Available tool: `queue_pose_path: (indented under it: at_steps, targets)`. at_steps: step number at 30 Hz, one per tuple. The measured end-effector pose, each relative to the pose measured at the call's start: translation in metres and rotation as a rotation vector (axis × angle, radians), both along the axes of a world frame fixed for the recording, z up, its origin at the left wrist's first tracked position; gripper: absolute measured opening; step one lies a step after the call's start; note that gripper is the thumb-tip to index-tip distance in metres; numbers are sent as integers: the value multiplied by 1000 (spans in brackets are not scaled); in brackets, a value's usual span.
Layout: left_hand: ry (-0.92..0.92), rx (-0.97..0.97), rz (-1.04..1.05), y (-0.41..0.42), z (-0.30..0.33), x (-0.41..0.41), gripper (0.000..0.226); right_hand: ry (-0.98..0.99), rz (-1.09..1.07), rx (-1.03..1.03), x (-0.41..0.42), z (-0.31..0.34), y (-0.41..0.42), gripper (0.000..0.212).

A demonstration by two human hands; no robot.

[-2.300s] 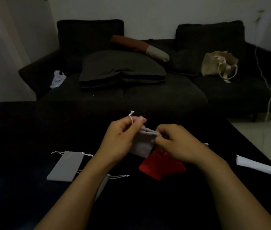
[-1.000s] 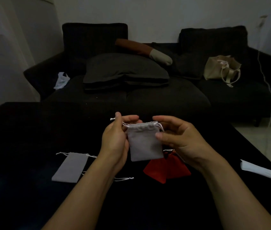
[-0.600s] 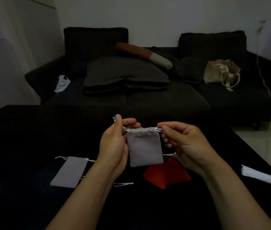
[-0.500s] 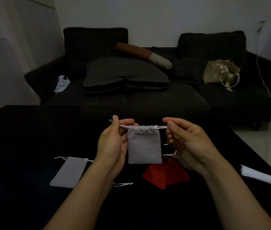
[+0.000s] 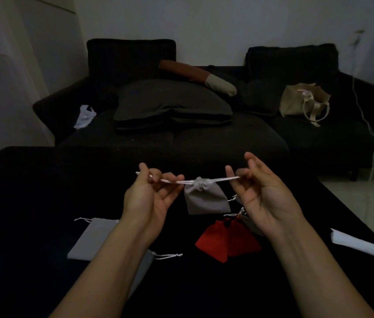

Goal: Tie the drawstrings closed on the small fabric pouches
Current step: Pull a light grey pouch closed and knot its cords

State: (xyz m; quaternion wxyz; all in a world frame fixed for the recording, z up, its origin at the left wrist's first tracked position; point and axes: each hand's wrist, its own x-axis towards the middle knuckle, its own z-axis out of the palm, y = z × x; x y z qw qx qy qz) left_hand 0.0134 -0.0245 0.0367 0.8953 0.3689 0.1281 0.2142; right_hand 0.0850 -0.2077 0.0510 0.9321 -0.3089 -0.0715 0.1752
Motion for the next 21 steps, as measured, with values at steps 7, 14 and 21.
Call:
queue_pose_path:
  at_steps: [7, 14, 21]
  targets:
    - [-57, 108, 70, -7, 6, 0, 61, -21, 8, -30, -3, 2, 6, 18]
    - [-148, 126, -159, -10, 5, -4, 38, -79, 101, -122, -9, -1, 5, 15]
    - [-80, 425, -121, -11, 3, -1, 32, -141, 169, -232, -9, -3, 2, 13]
